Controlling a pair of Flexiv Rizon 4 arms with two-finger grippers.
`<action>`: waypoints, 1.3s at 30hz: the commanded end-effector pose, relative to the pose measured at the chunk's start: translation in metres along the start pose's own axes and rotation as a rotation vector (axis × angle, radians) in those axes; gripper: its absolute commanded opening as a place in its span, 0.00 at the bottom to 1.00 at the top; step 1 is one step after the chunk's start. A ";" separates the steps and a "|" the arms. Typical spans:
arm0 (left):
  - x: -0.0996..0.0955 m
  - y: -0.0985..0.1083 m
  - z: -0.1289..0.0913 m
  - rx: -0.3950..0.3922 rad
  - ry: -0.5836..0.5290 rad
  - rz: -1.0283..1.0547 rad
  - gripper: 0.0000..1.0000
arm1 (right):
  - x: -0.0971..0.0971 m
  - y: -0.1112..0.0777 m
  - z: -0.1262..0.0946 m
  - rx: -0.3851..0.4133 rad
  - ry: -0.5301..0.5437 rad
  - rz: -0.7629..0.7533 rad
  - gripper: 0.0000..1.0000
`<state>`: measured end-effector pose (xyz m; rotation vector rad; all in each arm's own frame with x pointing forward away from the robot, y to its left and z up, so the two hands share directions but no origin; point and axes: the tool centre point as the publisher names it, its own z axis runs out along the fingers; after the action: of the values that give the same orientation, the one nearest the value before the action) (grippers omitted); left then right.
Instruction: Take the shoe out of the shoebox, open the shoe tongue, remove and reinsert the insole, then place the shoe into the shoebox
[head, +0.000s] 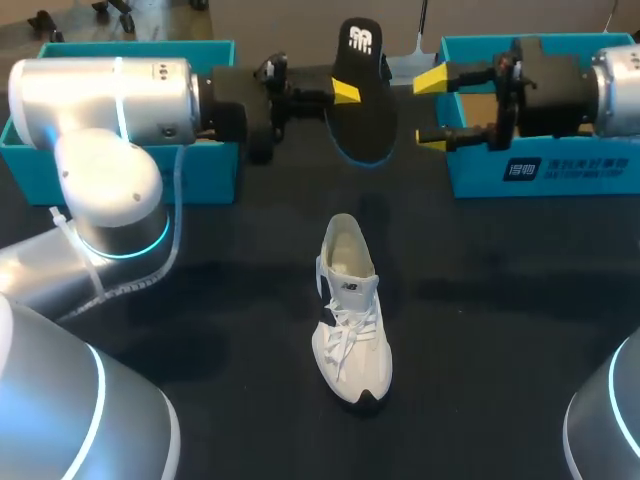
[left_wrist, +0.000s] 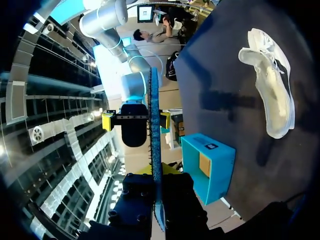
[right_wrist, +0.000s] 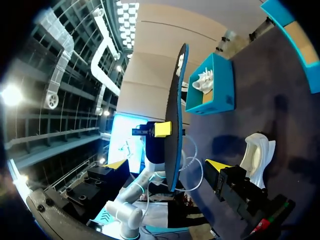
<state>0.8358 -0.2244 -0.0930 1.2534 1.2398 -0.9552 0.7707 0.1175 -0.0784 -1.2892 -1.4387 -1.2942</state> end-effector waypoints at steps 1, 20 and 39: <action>0.002 0.001 0.017 0.001 -0.024 0.003 0.00 | 0.000 0.013 0.015 0.035 -0.009 0.002 0.98; -0.002 -0.001 0.033 -0.016 -0.066 0.012 0.00 | -0.005 0.009 0.033 0.079 0.023 0.011 0.27; -0.012 -0.009 0.034 0.011 -0.101 0.008 0.00 | -0.010 0.012 0.030 0.076 0.026 0.021 0.00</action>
<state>0.8304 -0.2577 -0.0854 1.2024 1.1555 -1.0016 0.7852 0.1439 -0.0898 -1.2285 -1.4379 -1.2271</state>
